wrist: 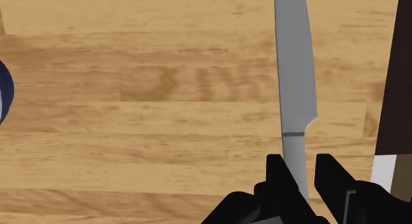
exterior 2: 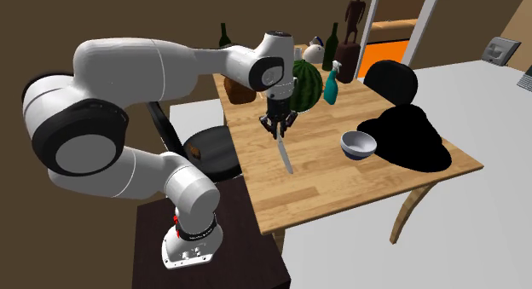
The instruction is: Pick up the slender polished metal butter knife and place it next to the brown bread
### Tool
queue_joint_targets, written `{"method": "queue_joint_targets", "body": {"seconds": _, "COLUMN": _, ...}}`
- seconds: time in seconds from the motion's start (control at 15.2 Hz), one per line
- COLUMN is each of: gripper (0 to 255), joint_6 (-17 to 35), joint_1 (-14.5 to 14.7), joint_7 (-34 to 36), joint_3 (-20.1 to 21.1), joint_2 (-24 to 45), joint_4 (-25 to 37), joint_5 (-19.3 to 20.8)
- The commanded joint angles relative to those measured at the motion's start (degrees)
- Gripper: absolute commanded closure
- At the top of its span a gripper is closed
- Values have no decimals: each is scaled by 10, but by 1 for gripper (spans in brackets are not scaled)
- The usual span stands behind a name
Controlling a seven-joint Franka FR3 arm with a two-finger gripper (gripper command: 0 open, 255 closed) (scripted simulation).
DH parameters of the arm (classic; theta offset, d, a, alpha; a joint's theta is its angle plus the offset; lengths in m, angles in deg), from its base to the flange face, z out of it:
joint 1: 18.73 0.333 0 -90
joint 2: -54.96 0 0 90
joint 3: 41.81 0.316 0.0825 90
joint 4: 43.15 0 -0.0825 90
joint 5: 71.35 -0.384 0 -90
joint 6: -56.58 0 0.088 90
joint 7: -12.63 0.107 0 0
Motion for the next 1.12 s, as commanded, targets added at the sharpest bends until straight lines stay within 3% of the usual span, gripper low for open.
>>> {"method": "queue_joint_targets", "body": {"seconds": 0.0, "gripper": 255, "joint_6": -16, "joint_1": 1, "joint_7": 0, "joint_3": 2, "joint_2": 0, "joint_4": 16, "joint_5": -2}}
{"method": "queue_joint_targets", "body": {"seconds": 0.86, "gripper": 255, "joint_6": -109, "joint_1": 4, "joint_7": -2, "joint_3": 8, "joint_2": 5, "joint_4": 114, "joint_5": -8}}
{"method": "queue_joint_targets", "body": {"seconds": 1.06, "gripper": 255, "joint_6": -101, "joint_1": 20, "joint_7": 36, "joint_3": 40, "joint_2": 29, "joint_4": 128, "joint_5": -28}}
